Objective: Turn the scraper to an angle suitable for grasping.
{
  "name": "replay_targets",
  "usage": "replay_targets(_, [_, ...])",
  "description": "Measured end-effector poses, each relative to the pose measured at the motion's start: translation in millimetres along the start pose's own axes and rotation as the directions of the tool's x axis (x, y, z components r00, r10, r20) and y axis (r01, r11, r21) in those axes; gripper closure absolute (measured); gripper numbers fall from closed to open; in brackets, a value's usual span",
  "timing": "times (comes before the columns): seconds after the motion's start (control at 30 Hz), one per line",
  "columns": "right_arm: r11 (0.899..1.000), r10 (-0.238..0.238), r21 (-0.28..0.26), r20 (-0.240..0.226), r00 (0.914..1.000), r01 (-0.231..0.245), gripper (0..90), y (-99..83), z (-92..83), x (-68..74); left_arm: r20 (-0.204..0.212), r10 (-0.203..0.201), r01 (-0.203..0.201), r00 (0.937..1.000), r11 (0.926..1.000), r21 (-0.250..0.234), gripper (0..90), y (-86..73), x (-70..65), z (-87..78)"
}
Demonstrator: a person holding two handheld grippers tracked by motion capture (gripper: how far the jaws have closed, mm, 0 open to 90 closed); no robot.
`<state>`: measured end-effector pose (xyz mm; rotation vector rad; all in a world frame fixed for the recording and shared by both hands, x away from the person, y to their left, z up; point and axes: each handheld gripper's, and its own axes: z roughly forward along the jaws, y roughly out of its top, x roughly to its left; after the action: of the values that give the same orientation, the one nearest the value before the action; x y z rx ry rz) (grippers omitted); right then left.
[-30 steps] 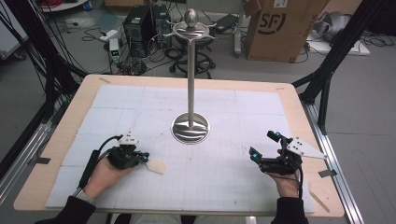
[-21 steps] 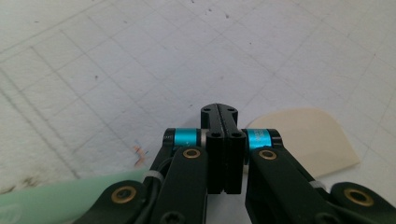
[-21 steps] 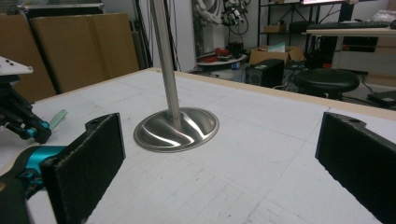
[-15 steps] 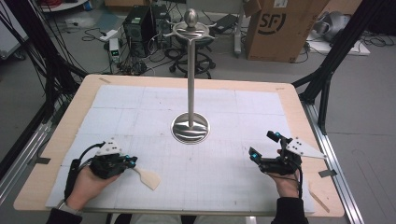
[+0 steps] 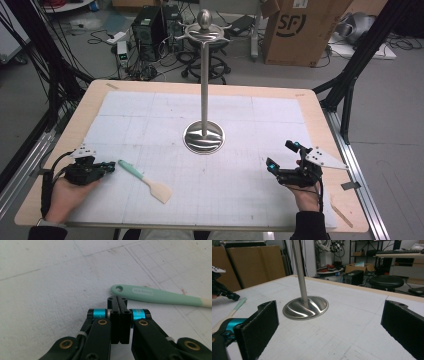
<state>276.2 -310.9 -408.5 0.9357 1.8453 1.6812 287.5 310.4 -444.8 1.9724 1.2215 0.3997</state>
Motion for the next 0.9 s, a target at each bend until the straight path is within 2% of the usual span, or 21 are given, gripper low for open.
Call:
replay_targets(0.27, [1.0,-0.002,0.006,0.0,1.0,0.002,0.2,-0.7,1.1,1.6,-0.048,0.033,-0.032,0.9983,0.9994,0.014,89.7,13.3,-14.6,15.7])
replay_targets(0.5, [1.0,0.0,0.007,0.0,1.0,0.0,0.2,-0.8,1.5,1.5,-0.03,0.002,-0.001,0.9995,0.9999,0.016,89.8,26.8,-25.7,32.5])
replay_targets(0.67, [1.0,-0.001,0.005,0.0,1.0,0.001,0.2,-0.7,1.2,0.7,-0.009,0.036,-0.036,0.9993,0.9993,0.013,89.7,40.5,-41.4,51.8])
replay_targets(0.77, [1.0,-0.003,0.008,-0.001,1.0,0.003,0.2,-0.9,1.5,0.7,-0.014,0.093,-0.093,0.9956,0.9956,0.015,89.7,49.5,-51.4,63.6])
replay_targets(0.9, [1.0,-0.003,0.002,0.004,1.0,0.003,0.2,-0.7,1.1,0.7,-0.001,0.114,-0.114,0.9935,0.9934,-0.004,89.7,56.4,-58.3,76.0])
